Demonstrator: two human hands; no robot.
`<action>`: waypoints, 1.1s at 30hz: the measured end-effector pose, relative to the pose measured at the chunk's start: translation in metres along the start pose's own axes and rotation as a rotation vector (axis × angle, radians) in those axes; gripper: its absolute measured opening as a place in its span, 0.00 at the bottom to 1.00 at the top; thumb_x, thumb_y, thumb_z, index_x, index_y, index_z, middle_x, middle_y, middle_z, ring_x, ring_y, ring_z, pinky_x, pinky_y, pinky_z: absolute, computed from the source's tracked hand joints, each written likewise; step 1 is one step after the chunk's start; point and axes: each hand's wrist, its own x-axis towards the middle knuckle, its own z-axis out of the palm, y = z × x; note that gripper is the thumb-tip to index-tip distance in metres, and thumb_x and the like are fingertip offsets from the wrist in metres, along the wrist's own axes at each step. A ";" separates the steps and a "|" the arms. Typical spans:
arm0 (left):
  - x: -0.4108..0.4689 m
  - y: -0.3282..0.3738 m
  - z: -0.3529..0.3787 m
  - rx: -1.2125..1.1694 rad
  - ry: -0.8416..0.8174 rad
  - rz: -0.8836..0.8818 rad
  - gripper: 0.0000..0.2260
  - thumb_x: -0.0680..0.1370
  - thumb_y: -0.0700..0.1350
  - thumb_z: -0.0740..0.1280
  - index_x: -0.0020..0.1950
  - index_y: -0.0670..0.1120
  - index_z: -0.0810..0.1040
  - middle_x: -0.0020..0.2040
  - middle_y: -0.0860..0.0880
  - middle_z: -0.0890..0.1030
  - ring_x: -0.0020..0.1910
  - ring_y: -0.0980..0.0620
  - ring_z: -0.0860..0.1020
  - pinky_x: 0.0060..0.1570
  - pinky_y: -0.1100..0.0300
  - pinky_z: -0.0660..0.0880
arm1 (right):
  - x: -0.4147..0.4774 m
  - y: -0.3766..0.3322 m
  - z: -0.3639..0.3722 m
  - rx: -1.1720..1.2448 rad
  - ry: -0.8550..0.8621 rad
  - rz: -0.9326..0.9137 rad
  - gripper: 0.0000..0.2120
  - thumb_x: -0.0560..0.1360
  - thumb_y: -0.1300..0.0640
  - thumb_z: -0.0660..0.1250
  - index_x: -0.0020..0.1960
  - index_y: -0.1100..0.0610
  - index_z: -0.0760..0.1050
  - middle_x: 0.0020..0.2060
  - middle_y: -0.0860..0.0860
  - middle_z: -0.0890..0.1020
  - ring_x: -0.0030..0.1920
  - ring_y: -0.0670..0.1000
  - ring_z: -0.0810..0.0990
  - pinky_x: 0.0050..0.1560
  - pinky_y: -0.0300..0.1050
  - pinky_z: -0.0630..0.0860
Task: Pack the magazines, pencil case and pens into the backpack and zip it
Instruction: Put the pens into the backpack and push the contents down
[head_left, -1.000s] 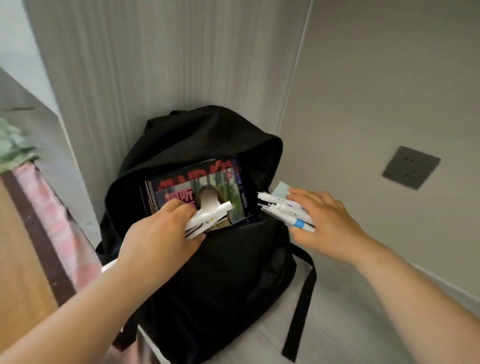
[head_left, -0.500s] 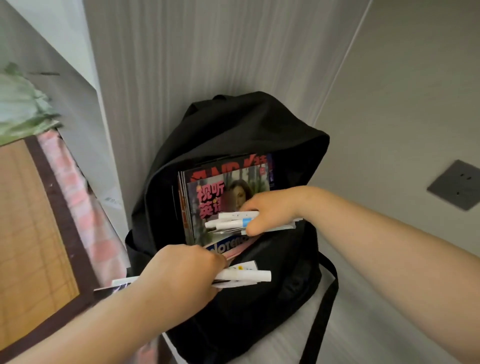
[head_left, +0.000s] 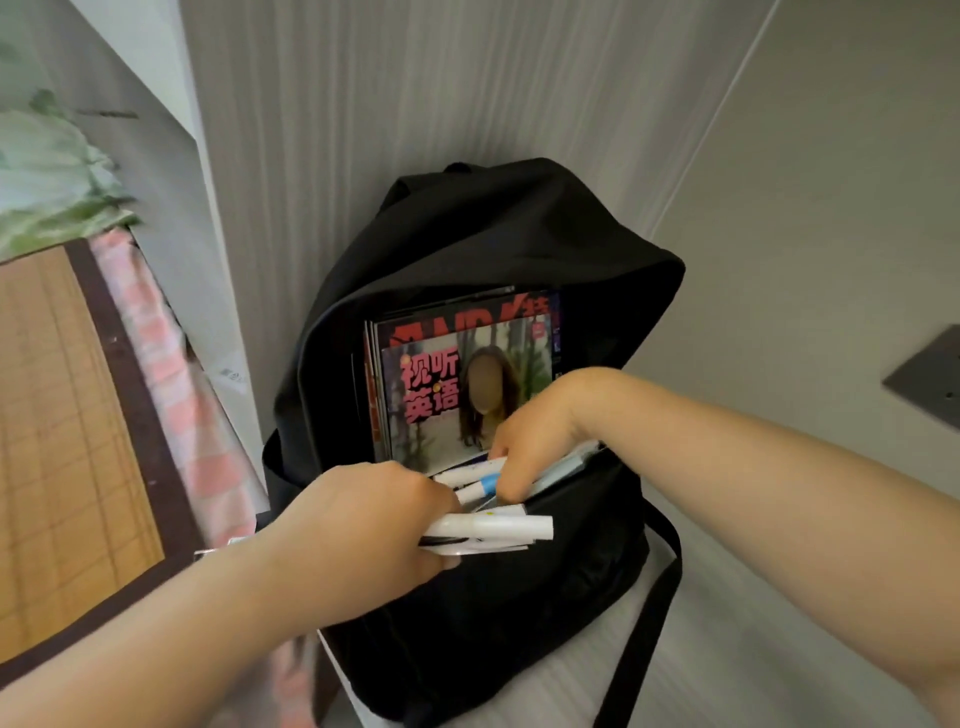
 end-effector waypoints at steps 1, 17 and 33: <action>0.000 -0.002 -0.002 -0.027 -0.007 0.002 0.11 0.74 0.55 0.60 0.54 0.55 0.75 0.39 0.56 0.77 0.44 0.54 0.76 0.38 0.66 0.68 | 0.005 -0.004 0.003 -0.025 -0.001 0.009 0.07 0.73 0.50 0.62 0.43 0.53 0.73 0.36 0.44 0.71 0.37 0.44 0.70 0.39 0.39 0.66; 0.053 -0.011 -0.043 -0.876 -0.036 -0.244 0.13 0.74 0.48 0.64 0.31 0.45 0.69 0.16 0.52 0.69 0.16 0.56 0.65 0.20 0.65 0.65 | -0.054 0.042 0.062 0.325 0.426 -0.127 0.25 0.68 0.44 0.69 0.63 0.42 0.69 0.53 0.34 0.73 0.59 0.41 0.67 0.63 0.38 0.64; 0.107 0.038 0.018 -0.758 -0.519 -0.122 0.27 0.75 0.48 0.63 0.71 0.44 0.59 0.63 0.50 0.71 0.62 0.52 0.69 0.58 0.71 0.65 | -0.059 0.048 0.092 -0.001 0.946 -0.169 0.08 0.73 0.51 0.64 0.48 0.51 0.80 0.46 0.49 0.83 0.52 0.50 0.76 0.58 0.46 0.71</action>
